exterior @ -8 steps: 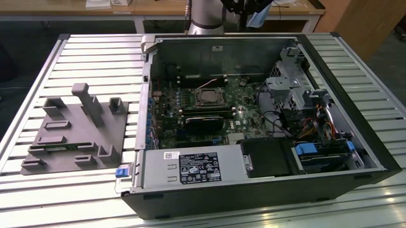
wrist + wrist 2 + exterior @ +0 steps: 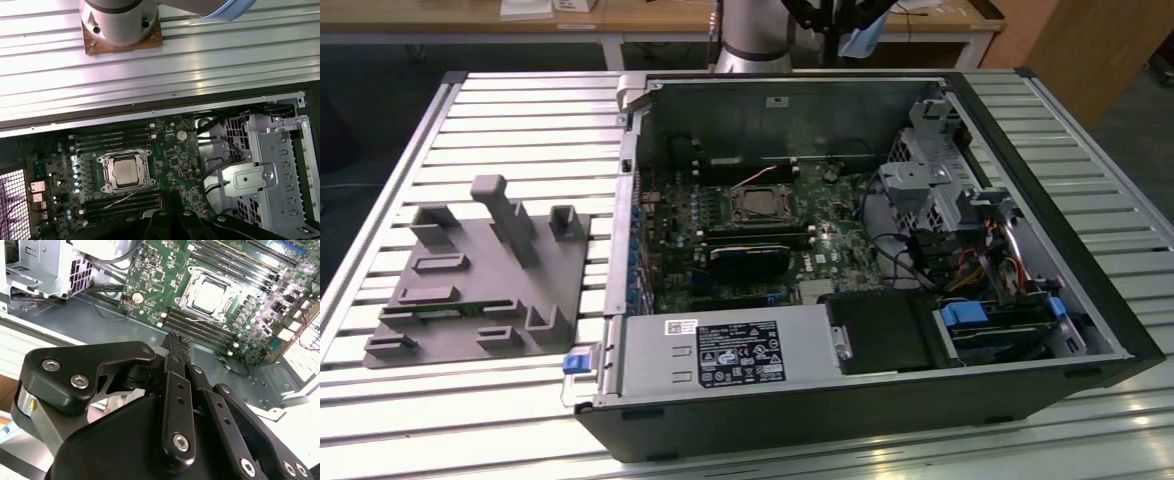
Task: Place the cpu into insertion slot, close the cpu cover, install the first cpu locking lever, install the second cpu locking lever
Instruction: 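Install the first cpu locking lever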
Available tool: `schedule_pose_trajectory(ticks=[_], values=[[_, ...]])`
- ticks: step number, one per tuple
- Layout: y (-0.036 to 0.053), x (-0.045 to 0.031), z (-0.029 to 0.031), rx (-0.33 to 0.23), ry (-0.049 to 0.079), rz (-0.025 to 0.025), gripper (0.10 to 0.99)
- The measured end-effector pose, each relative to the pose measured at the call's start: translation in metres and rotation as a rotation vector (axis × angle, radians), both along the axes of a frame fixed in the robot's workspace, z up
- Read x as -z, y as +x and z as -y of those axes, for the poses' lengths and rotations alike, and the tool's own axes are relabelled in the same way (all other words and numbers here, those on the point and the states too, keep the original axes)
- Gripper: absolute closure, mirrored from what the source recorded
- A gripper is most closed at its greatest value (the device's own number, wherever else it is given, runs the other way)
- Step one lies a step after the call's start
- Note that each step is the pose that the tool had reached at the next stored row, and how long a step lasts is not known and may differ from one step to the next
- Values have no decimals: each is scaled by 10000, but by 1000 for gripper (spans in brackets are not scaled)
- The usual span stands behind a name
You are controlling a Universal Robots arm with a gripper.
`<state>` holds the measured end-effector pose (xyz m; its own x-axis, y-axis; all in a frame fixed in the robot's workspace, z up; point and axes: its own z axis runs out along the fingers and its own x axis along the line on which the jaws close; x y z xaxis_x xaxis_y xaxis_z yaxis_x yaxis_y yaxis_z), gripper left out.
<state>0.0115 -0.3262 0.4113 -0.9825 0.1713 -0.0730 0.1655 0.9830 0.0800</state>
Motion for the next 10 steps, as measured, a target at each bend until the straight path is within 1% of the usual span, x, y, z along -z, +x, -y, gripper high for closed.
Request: schedule_pose_trajectory(ticks=[10], values=[[0, 43, 0, 0, 0, 0, 980]])
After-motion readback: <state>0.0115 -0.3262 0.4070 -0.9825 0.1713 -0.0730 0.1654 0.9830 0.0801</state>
